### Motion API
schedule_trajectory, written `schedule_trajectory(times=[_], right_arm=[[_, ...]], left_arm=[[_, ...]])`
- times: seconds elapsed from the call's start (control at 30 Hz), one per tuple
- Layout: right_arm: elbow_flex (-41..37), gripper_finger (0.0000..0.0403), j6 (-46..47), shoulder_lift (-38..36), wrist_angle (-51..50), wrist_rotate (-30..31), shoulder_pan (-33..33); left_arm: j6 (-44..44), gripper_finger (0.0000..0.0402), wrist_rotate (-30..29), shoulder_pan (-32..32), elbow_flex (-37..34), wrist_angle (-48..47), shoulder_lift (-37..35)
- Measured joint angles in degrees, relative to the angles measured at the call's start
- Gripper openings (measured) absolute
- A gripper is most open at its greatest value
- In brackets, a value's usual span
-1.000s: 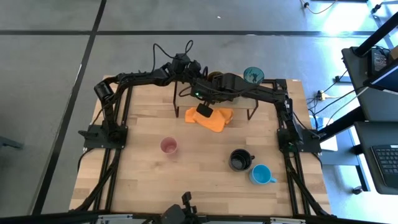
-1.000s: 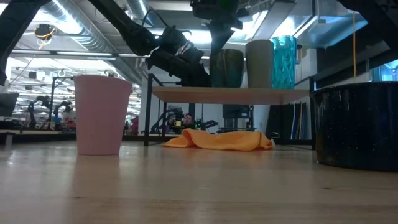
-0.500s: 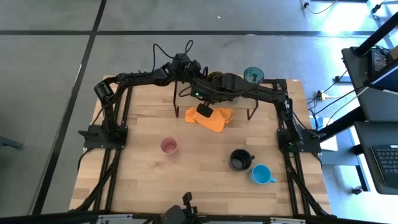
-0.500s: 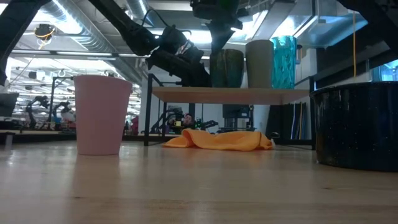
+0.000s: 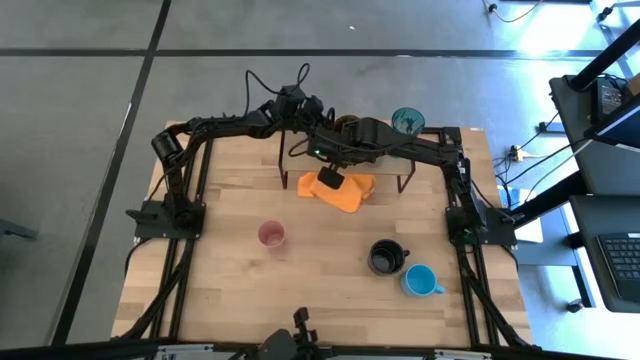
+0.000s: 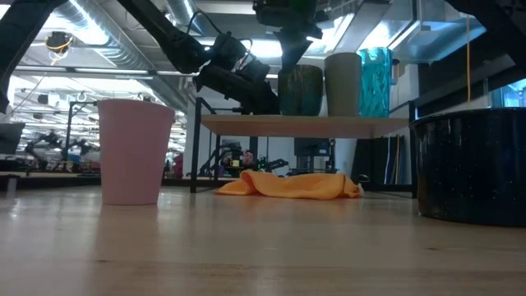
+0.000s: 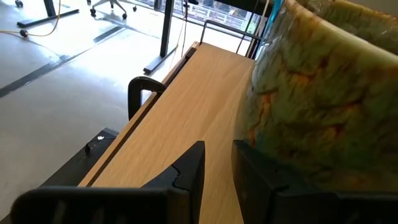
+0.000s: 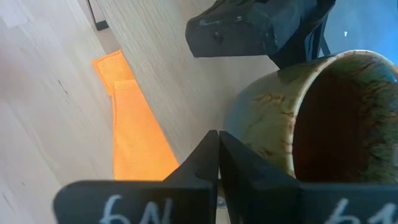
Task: Stack small to large cups/mugs on shelf
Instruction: Put the brown mug on the shelf, then put the pink cup on the shelf
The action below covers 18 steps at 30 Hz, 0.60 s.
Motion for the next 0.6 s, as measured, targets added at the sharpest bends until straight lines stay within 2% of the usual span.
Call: schedule_trajectory(times=[0.37, 0.6], right_arm=[[0.0, 0.0014, -3.62, 0.02, 8.47, -0.12, -0.02], [0.0, 0.0014, -7.12, 0.02, 19.41, -5.95, 0.28]], left_arm=[[2.76, 0.0075, -2.4, 2.05, 0.0, -1.63, 0.0], [3.51, 0.0075, -0.47, 4.42, -0.02, -10.94, -1.79]])
